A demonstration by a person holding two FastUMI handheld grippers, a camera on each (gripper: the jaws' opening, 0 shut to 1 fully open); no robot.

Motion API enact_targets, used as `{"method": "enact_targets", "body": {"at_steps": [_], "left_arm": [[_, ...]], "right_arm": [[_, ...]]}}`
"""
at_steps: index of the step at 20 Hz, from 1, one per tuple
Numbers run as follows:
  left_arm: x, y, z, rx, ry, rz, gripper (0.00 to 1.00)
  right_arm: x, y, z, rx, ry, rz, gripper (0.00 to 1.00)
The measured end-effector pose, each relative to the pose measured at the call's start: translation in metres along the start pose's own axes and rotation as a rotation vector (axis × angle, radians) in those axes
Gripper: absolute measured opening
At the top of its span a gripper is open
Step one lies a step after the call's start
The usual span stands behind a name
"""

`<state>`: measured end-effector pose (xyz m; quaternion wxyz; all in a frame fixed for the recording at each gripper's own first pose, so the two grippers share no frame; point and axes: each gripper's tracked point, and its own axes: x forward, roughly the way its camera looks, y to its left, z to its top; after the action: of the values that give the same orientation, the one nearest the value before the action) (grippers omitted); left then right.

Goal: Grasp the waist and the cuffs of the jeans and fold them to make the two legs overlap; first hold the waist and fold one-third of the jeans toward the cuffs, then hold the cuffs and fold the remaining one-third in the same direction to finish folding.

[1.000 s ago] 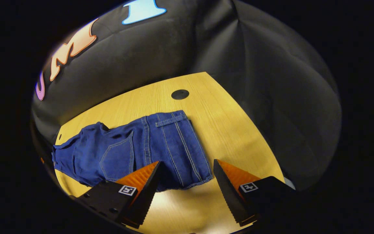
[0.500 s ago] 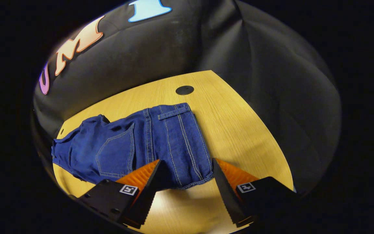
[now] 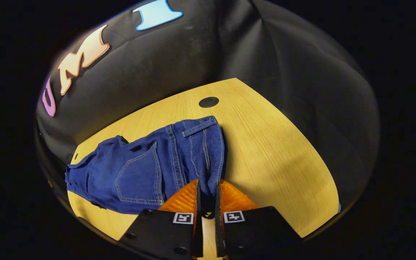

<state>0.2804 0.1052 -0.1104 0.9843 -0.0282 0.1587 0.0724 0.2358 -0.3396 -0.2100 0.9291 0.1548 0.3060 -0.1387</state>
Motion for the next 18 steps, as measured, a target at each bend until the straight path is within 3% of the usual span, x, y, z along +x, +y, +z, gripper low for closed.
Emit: {"method": "enact_targets", "body": {"at_steps": [1, 2, 4, 7, 12, 18], "left_arm": [[-0.001, -0.001, 0.001, -0.007, -0.002, 0.002, 0.96], [0.0, -0.002, 0.001, -0.016, -0.004, 0.001, 0.95], [0.001, -0.005, 0.001, -0.034, -0.005, -0.001, 0.95], [0.001, -0.003, -0.001, -0.028, 0.001, -0.005, 0.95], [0.002, -0.002, -0.004, -0.007, 0.008, -0.059, 0.95], [0.007, -0.006, -0.002, -0.006, 0.016, -0.117, 0.95]], "right_arm": [[-0.002, 0.001, 0.002, 0.027, -0.007, -0.009, 0.16], [-0.001, 0.002, 0.002, 0.026, -0.011, -0.016, 0.06], [-0.004, 0.003, 0.005, 0.004, -0.025, -0.036, 0.02], [-0.023, 0.016, 0.029, -0.001, -0.105, -0.014, 0.05], [-0.063, 0.083, 0.074, 0.096, -0.232, 0.132, 0.04], [-0.115, 0.226, 0.098, -0.06, -0.315, 0.349, 0.04]]}}
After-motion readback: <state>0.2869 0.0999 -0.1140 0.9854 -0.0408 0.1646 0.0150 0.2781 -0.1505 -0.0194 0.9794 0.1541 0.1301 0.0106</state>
